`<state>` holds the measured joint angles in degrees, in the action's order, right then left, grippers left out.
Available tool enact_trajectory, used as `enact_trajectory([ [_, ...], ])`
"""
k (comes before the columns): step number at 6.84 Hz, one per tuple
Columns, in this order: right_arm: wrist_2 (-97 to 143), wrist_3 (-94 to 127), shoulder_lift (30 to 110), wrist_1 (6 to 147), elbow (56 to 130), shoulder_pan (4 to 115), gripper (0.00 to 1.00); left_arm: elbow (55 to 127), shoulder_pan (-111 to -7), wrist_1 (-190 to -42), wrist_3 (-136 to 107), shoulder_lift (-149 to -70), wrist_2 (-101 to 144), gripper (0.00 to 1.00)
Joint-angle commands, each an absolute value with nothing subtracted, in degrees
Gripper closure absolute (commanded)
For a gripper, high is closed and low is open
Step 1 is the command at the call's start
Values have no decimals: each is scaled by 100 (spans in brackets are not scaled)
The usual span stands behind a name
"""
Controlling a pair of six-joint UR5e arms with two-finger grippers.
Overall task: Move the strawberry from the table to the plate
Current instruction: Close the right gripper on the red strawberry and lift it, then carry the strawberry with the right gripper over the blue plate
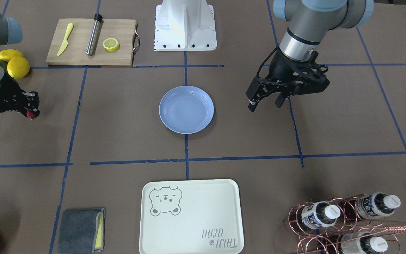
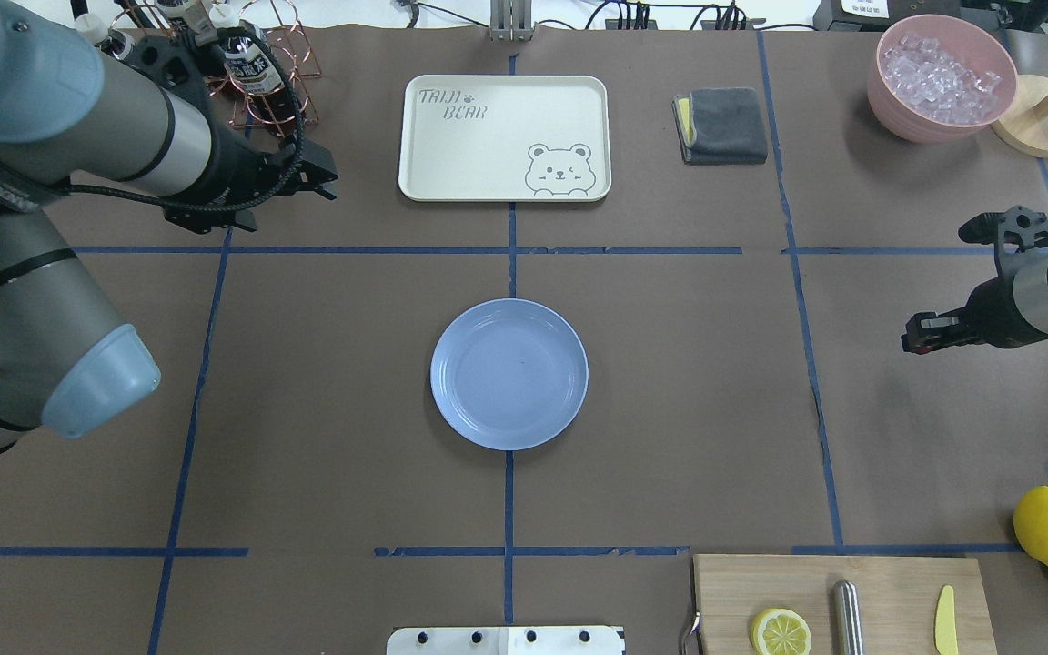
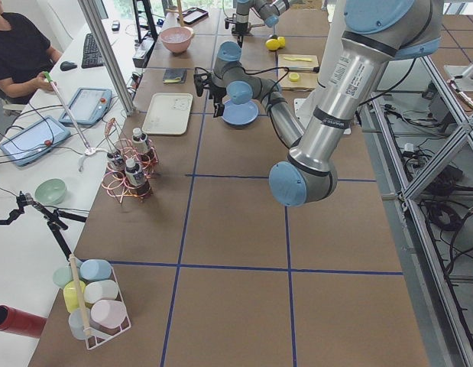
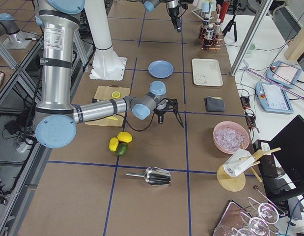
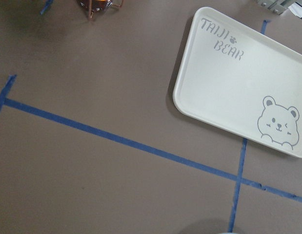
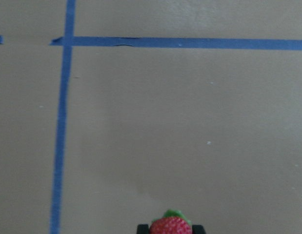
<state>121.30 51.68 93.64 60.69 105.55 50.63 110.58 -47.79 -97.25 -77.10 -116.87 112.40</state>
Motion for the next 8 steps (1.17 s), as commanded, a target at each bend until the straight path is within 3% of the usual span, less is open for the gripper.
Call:
enact_trajectory([
  [1,12375,5552,8277,7184,10977,5019,100,11109,-5254,-9475,-6527,-11375,11320,0],
  [3,12323,6429,6915,7889,10908,4241,100,11101,-5763,-9466,-5192,-10752,11320,0],
  [5,11484,7142,6085,8051,10706,3370,100,11066,-6246,-9466,-3663,-10128,11364,0],
  [8,10664,7225,4871,8025,9311,2656,100,11048,-6583,-9483,-2883,-9756,11434,0],
])
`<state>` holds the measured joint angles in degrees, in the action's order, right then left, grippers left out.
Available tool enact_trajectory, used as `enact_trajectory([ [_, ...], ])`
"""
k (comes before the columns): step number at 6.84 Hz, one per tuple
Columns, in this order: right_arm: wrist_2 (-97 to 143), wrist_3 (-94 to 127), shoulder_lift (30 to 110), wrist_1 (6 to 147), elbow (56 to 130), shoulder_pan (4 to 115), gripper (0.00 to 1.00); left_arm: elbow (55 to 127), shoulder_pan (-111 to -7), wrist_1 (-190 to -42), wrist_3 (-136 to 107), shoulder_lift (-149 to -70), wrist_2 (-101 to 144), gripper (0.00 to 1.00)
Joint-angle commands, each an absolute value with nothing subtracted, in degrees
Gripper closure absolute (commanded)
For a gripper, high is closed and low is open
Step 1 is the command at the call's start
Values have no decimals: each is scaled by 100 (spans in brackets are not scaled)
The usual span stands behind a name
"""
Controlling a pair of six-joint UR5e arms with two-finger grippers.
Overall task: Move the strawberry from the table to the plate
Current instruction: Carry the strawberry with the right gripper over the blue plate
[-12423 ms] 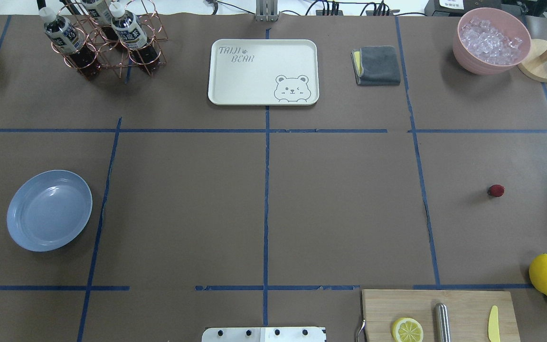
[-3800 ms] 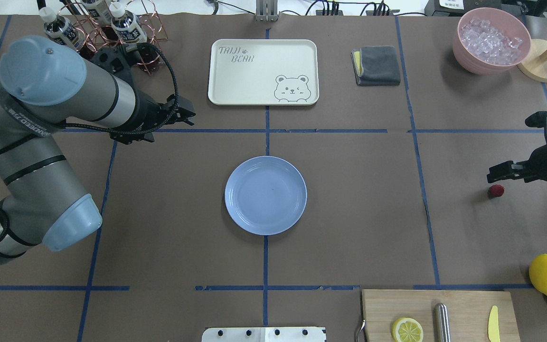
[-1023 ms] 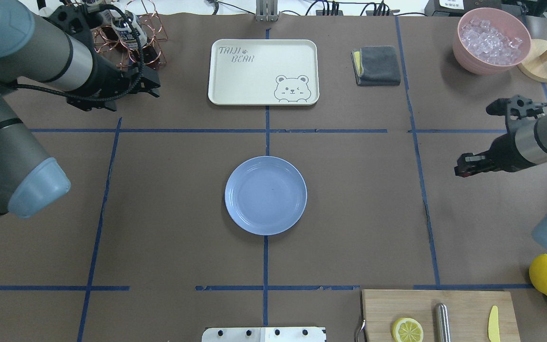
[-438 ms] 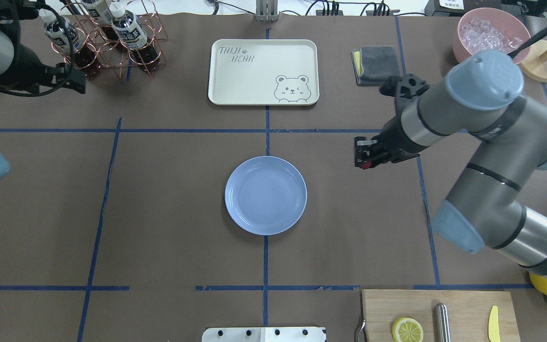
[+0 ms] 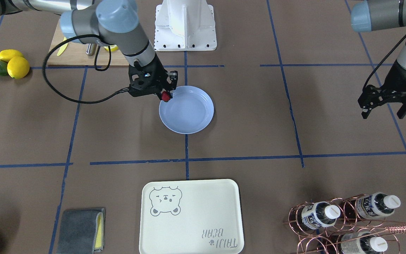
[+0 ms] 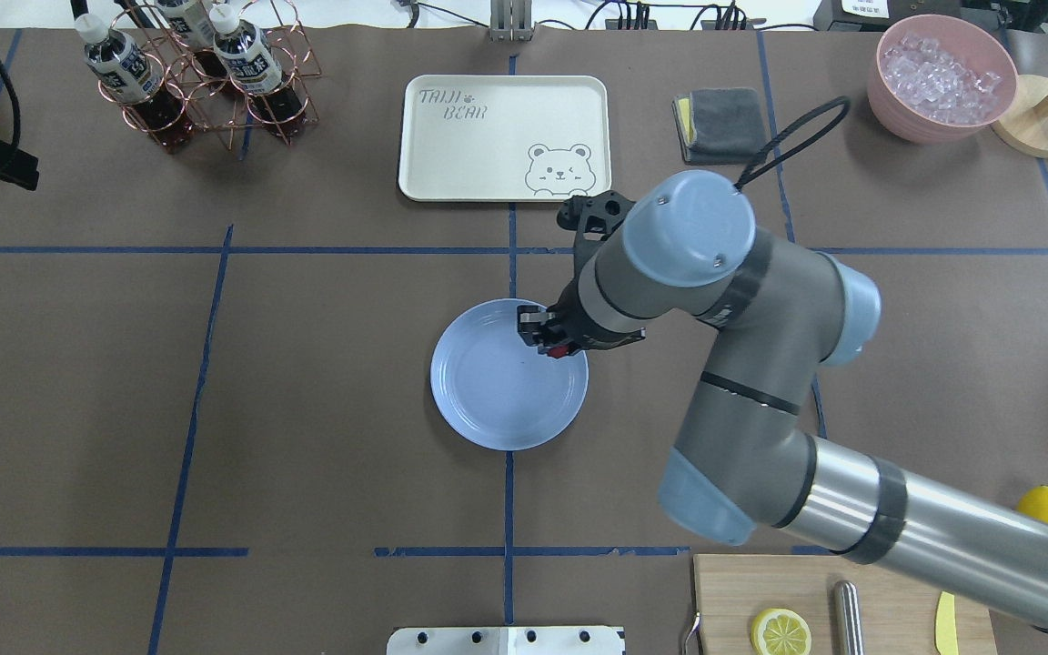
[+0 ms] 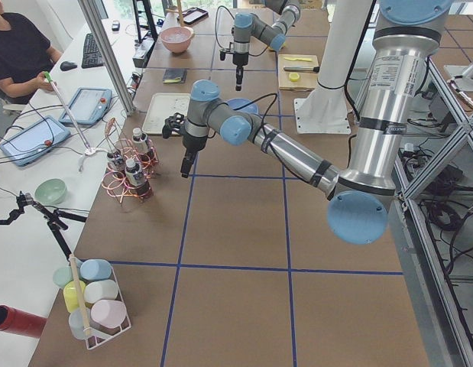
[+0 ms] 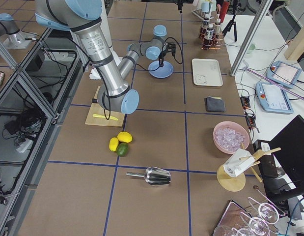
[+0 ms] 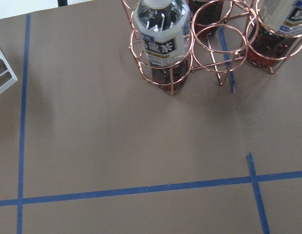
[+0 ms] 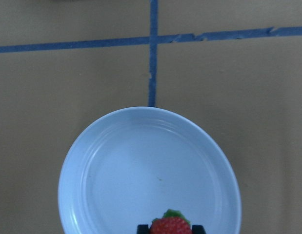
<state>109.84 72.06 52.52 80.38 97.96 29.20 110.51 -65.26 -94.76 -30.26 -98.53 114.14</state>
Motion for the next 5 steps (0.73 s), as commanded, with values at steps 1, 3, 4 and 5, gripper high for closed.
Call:
enact_trajectory([
  [1,10635,7207,4713,8007,9012,2637,100,11039,-6583,-9492,-2883,-9747,11435,0],
  [3,10573,7181,4509,8007,8597,2611,100,11039,-6583,-9492,-2883,-9747,11469,0],
  [4,10547,7155,4509,8007,8474,2584,100,11030,-6583,-9510,-2883,-9747,11505,0],
  [5,10495,7137,4500,8007,8429,2567,100,11030,-6583,-9510,-2883,-9747,11505,0],
])
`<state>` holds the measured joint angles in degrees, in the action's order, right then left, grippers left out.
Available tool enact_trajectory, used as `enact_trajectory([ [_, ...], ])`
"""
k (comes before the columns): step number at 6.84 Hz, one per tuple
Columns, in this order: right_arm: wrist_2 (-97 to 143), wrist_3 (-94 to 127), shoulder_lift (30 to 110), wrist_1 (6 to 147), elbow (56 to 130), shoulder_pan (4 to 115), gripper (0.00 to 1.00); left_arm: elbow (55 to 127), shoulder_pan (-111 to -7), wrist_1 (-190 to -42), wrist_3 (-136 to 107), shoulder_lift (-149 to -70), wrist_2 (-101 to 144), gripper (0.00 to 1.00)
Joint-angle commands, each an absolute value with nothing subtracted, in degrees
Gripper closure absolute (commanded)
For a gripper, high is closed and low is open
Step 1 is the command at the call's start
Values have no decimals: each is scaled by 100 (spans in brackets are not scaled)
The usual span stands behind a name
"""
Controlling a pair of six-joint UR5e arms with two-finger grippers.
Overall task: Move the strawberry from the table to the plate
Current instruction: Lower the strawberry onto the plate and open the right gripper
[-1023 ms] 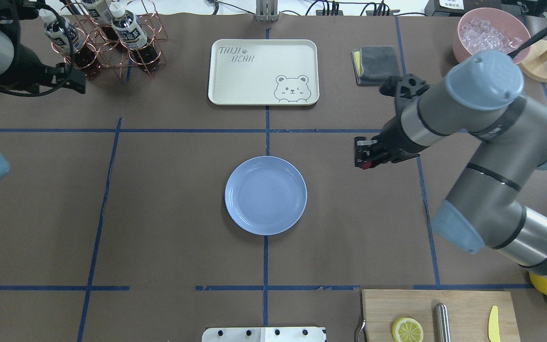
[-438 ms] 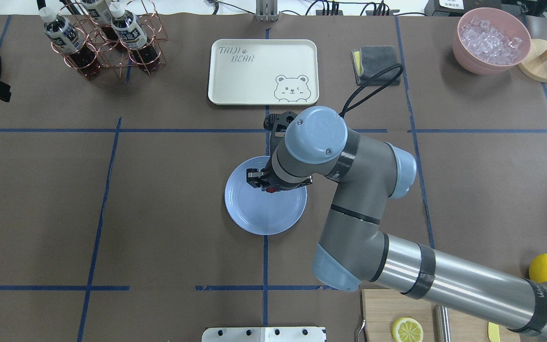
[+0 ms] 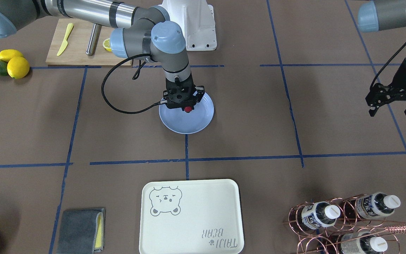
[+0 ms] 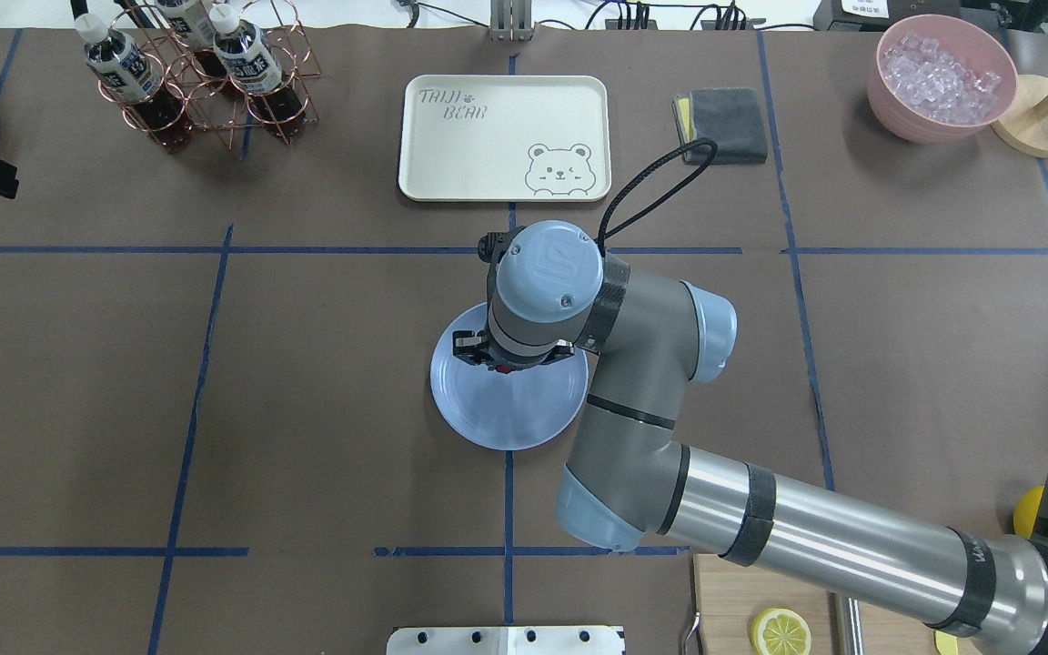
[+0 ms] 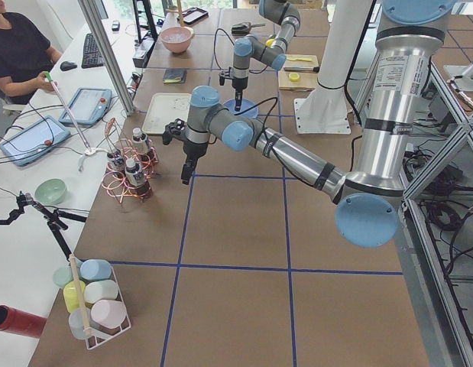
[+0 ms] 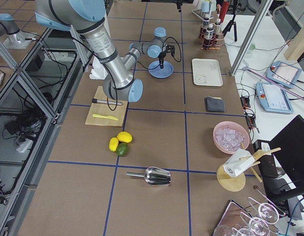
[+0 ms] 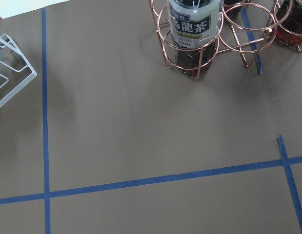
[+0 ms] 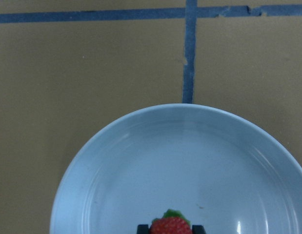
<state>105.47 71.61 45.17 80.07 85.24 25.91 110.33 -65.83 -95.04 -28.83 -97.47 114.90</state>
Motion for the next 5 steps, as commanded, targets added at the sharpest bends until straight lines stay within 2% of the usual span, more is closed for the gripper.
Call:
enact_trajectory([
  [1,10485,7128,4509,7998,8359,2566,100,11030,-6583,-9510,-2892,-9747,11505,0],
  [3,10494,7137,4509,7998,8297,2558,100,11022,-6583,-9510,-2892,-9756,11514,0],
  [4,10494,7206,4500,7981,8306,2558,58,11004,-6583,-9510,-2892,-9773,11514,0],
  [5,10503,7207,4509,7980,8314,2549,1,11004,-6583,-9510,-2892,-9773,11514,0],
])
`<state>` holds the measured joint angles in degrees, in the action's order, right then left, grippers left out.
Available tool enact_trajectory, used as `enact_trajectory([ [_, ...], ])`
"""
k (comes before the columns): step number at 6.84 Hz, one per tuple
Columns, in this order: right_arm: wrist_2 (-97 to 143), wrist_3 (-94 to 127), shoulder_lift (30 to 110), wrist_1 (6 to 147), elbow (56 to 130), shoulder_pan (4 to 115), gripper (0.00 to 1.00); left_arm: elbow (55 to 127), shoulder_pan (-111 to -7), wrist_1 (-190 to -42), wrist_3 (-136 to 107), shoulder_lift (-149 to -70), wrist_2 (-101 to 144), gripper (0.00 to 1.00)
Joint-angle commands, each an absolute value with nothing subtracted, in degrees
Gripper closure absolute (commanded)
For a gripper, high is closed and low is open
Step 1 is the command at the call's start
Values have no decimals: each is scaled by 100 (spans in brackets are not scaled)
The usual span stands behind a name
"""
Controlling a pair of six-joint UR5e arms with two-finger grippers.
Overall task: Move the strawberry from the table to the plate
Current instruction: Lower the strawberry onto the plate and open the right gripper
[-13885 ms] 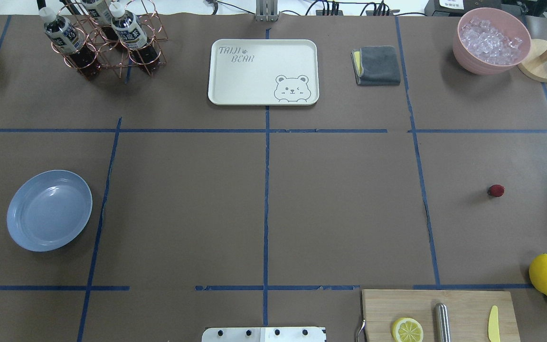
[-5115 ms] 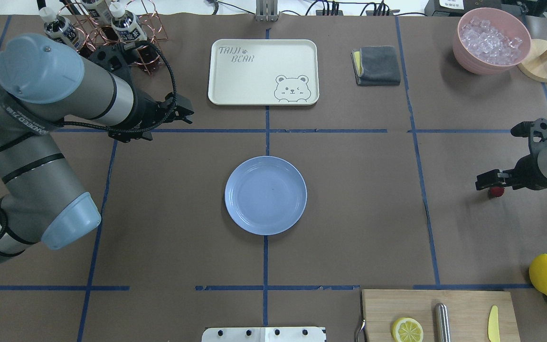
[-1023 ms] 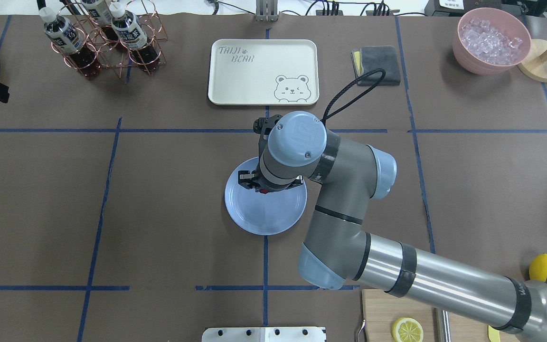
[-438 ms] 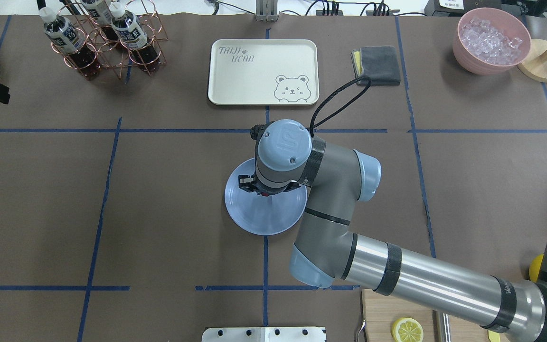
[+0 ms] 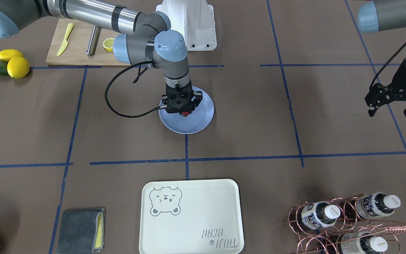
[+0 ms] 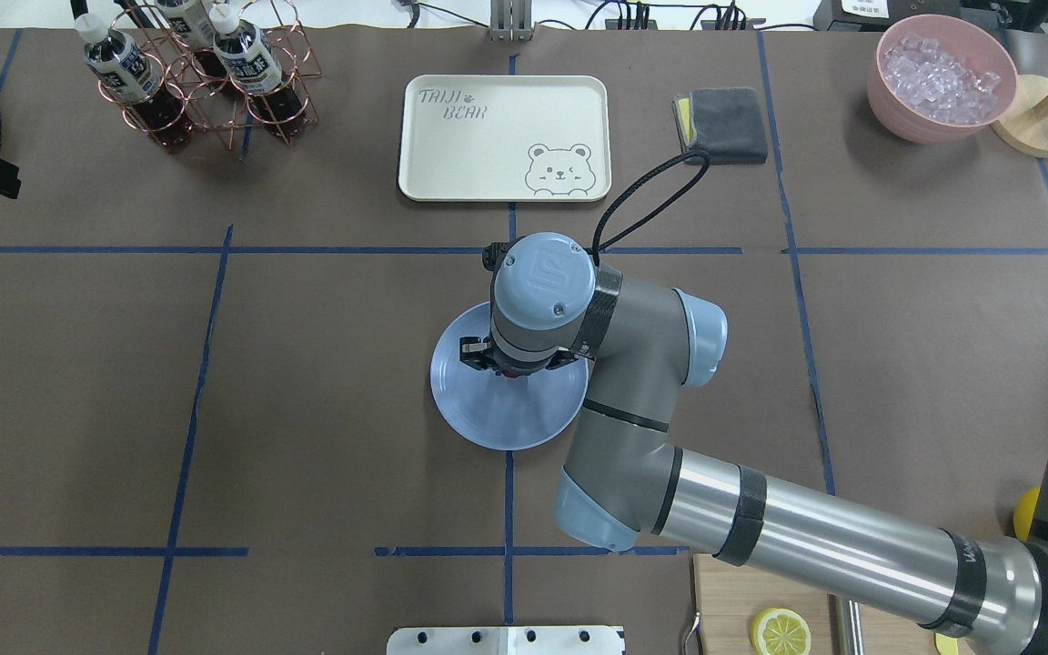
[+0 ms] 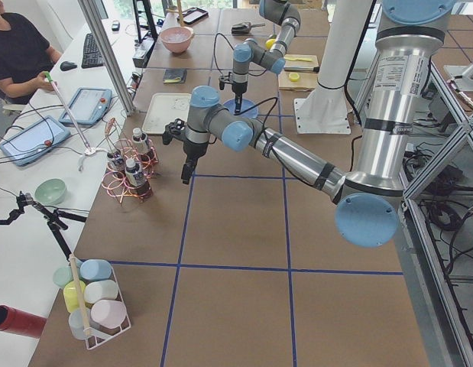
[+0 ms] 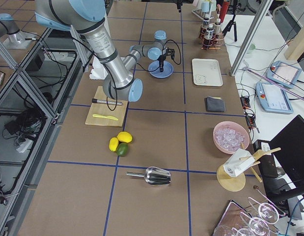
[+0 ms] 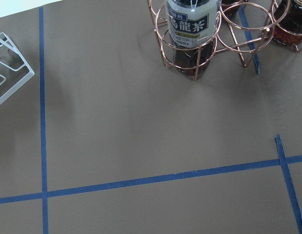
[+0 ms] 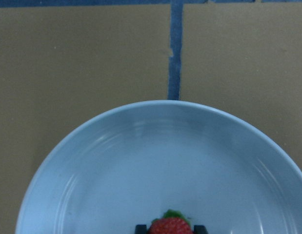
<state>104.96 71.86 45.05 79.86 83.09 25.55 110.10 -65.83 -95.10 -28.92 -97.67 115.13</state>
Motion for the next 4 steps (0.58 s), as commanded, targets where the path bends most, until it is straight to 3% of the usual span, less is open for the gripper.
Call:
enact_trajectory([
  [1,10512,7216,4509,7928,8367,2549,0,11004,-6583,-9510,-2892,-9782,11514,0],
  [3,10590,7233,4587,8128,8795,2688,0,10995,-6583,-9510,-2892,-9782,11514,0],
  [4,10678,7190,4614,8913,9346,2881,0,10995,-6583,-9510,-2892,-9782,11514,0],
])
